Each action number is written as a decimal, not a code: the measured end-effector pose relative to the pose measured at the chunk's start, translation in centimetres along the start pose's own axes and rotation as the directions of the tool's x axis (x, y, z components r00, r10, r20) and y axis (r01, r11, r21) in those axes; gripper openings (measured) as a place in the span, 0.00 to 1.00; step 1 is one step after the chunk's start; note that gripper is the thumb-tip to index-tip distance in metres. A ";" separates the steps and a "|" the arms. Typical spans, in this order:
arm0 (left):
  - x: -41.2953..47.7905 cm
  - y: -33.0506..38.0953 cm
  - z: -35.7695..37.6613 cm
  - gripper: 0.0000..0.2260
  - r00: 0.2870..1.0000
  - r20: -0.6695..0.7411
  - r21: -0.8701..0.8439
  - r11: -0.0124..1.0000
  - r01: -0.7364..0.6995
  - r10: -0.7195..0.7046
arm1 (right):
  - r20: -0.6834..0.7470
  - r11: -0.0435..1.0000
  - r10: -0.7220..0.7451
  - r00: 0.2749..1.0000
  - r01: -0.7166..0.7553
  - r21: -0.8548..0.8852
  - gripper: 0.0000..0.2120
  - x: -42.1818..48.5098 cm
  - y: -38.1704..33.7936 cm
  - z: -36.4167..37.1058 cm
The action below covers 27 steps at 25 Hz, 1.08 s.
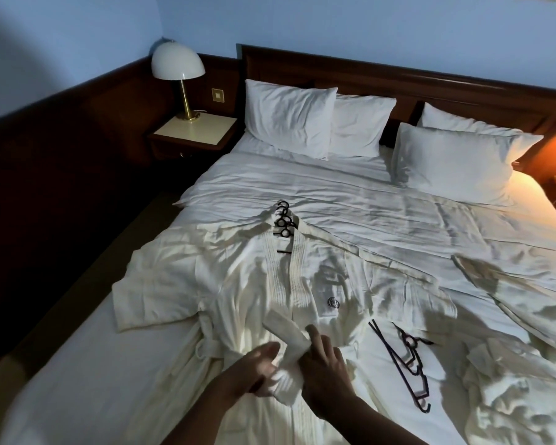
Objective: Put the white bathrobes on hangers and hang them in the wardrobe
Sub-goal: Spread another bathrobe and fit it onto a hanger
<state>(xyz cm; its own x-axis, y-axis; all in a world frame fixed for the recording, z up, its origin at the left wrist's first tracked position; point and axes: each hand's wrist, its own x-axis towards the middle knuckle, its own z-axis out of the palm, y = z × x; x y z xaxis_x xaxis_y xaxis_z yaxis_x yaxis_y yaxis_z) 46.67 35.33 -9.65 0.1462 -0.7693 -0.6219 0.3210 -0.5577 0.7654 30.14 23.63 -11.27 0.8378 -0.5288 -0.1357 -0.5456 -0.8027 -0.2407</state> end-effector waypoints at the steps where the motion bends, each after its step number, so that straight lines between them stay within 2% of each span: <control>1: 0.0 0.9 0.1 0.15 1.000 -0.012 -0.044 0.999 0.001 -0.001 | -0.019 0.999 -0.048 0.999 0.048 0.015 0.24 0.1 -0.1 -0.4; 5: 1.9 3.7 -0.8 0.22 0.996 -0.092 -0.110 0.993 -0.031 0.021 | -0.019 0.980 -0.163 0.986 0.160 -0.117 0.29 1.0 0.6 -1.8; 6: 2.4 4.3 -0.8 0.22 0.993 -0.101 -0.071 0.996 -0.062 0.055 | -0.008 0.973 -0.191 0.982 0.188 -0.133 0.31 1.1 1.0 -2.2; 7: 2.8 4.8 -0.8 0.22 0.990 -0.107 0.005 0.996 -0.090 0.090 | 0.005 0.966 -0.219 0.976 0.218 -0.140 0.34 1.3 1.3 -2.3; 8: 3.1 5.4 -0.9 0.20 0.980 -0.149 0.152 0.982 -0.111 0.134 | 0.031 0.964 -0.233 0.972 0.235 -0.121 0.38 1.4 1.6 -2.7; 10: 3.7 6.3 -1.3 0.16 0.943 -0.210 0.393 0.906 -0.159 0.257 | 0.054 0.970 -0.242 0.969 0.244 -0.026 0.42 2.4 2.4 -3.7; 12: 4.3 5.6 -2.8 0.13 0.891 -0.284 0.493 0.851 -0.182 0.355 | 0.067 0.957 -0.286 0.956 0.281 0.076 0.34 3.3 4.1 -3.4; 13: 5.0 4.4 -4.4 0.12 0.848 -0.363 0.527 0.835 -0.156 0.387 | 0.067 0.957 -0.262 0.963 0.250 0.148 0.30 3.5 5.9 -2.8; 15: 5.6 0.3 -9.2 0.09 0.775 -0.545 0.521 0.854 0.014 0.320 | 0.197 0.980 -0.053 0.979 0.014 0.198 0.26 2.3 11.2 -0.7; 16: 5.4 -1.6 -11.6 0.11 0.737 -0.641 0.433 0.894 0.117 0.214 | 0.302 0.975 0.084 0.950 -0.141 0.173 0.25 0.8 13.8 0.2; 17: 5.2 -3.4 -13.2 0.13 0.694 -0.714 0.339 0.913 0.227 0.092 | 0.400 0.937 0.225 0.889 -0.310 0.163 0.24 -0.8 16.0 1.2; 18: 4.9 -5.3 -14.5 0.15 0.668 -0.744 0.301 0.902 0.309 0.019 | 0.501 0.873 0.304 0.811 -0.447 0.195 0.22 -1.9 17.5 2.2; 19: 4.7 -6.4 -15.3 0.16 0.667 -0.745 0.290 0.895 0.338 -0.011 | 0.577 0.790 0.300 0.759 -0.537 0.296 0.19 -2.4 18.1 2.9; 20: 4.8 -7.2 -15.7 0.17 0.682 -0.728 0.267 0.888 0.374 -0.068 | 0.624 0.671 0.263 0.736 -0.604 0.429 0.15 -2.7 18.4 3.8; 21: 5.1 -7.5 -15.5 0.17 0.687 -0.714 0.192 0.904 0.382 -0.139 | 0.639 0.563 0.287 0.714 -0.665 0.491 0.11 -2.6 18.4 4.5; 22: 5.3 -7.4 -15.2 0.16 0.692 -0.686 0.072 0.926 0.372 -0.225 | 0.637 0.454 0.347 0.688 -0.718 0.528 0.12 -2.4 17.9 4.6; 23: 5.5 -7.2 -14.9 0.14 0.696 -0.655 -0.068 0.941 0.333 -0.293 | 0.614 0.446 0.391 0.685 -0.725 0.525 0.14 -2.4 17.8 5.0; 24: 5.7 -6.9 -14.7 0.13 0.695 -0.640 -0.192 0.944 0.268 -0.328 | 0.623 0.411 0.420 0.660 -0.751 0.518 0.13 -2.3 17.7 5.2; 25: 5.9 -6.4 -14.6 0.10 0.688 -0.635 -0.306 0.932 0.195 -0.353 | 0.634 0.419 0.448 0.631 -0.774 0.475 0.09 -2.2 18.0 5.3; 27: 6.8 -6.1 -14.7 0.07 0.661 -0.639 -0.489 0.871 0.046 -0.393 | 0.672 0.400 0.512 0.535 -0.841 0.365 0.10 -2.1 19.0 6.1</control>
<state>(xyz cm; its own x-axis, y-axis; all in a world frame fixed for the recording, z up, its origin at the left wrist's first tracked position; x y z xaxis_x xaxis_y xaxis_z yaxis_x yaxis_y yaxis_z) 59.42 38.10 -20.98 0.5685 -0.0899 -0.8178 0.7438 -0.3687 0.5576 18.11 11.18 -21.47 0.1815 -0.5084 -0.8418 -0.9157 0.2246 -0.3331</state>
